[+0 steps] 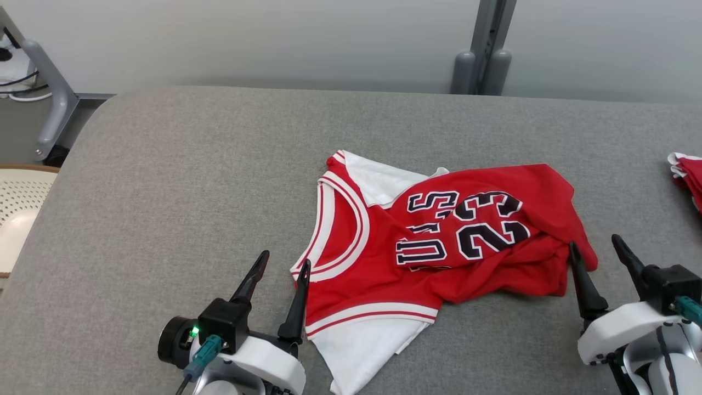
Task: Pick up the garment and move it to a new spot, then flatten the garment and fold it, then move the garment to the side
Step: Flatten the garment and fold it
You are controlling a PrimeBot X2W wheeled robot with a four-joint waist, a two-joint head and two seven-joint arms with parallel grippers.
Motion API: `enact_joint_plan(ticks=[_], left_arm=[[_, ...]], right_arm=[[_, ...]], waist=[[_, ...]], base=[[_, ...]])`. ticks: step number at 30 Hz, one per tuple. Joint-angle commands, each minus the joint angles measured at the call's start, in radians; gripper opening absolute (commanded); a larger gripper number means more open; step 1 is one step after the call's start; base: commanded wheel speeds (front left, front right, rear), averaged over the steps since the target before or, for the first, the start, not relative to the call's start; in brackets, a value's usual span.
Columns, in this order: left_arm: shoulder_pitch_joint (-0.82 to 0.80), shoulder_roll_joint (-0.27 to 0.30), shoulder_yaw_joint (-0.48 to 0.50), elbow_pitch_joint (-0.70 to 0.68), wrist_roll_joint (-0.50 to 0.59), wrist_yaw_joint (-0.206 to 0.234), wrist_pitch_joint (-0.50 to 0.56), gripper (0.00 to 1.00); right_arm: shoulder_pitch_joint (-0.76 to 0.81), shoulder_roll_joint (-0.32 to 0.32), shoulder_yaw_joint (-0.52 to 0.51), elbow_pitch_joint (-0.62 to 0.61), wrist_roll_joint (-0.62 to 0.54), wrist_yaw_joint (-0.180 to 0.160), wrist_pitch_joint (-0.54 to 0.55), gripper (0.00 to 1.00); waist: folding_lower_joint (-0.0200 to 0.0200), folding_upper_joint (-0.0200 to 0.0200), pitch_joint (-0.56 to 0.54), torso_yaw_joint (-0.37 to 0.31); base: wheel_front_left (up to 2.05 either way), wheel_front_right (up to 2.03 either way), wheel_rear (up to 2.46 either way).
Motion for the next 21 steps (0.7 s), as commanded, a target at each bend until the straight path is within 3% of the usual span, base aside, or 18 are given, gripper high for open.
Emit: enact_joint_plan(ticks=[1,16,17,18,21], left_arm=[[-0.004,0.005,0.0,-0.003,-0.005,0.003,-0.002,1.0],[-0.029,0.008,-0.006,-0.007,-0.009,0.008,-0.004,1.0],[-0.031,0.008,-0.006,-0.007,-0.009,0.009,-0.004,1.0],[-0.032,0.007,-0.006,-0.007,-0.01,0.009,-0.005,1.0],[-0.034,0.006,-0.006,-0.01,-0.012,0.01,-0.005,1.0]], right_arm=[[-0.024,-0.014,0.001,0.017,-0.012,0.0,0.008,1.0],[-0.189,-0.07,0.086,0.239,-0.066,0.0,0.03,1.0],[-0.201,-0.078,0.088,0.25,-0.071,0.0,0.026,0.82],[-0.215,-0.084,0.09,0.259,-0.073,0.0,0.021,0.49],[-0.247,-0.102,0.097,0.278,-0.082,0.0,0.02,0.17]], waist=[[0.0,0.0,0.005,0.011],[0.0,0.0,0.035,0.053],[0.0,0.0,0.038,0.055],[0.0,0.0,0.041,0.057],[0.0,0.0,0.053,0.063]], base=[[0.0,0.0,0.0],[0.0,0.0,0.0],[0.0,0.0,0.0],[0.0,0.0,0.0],[0.0,0.0,0.0]])
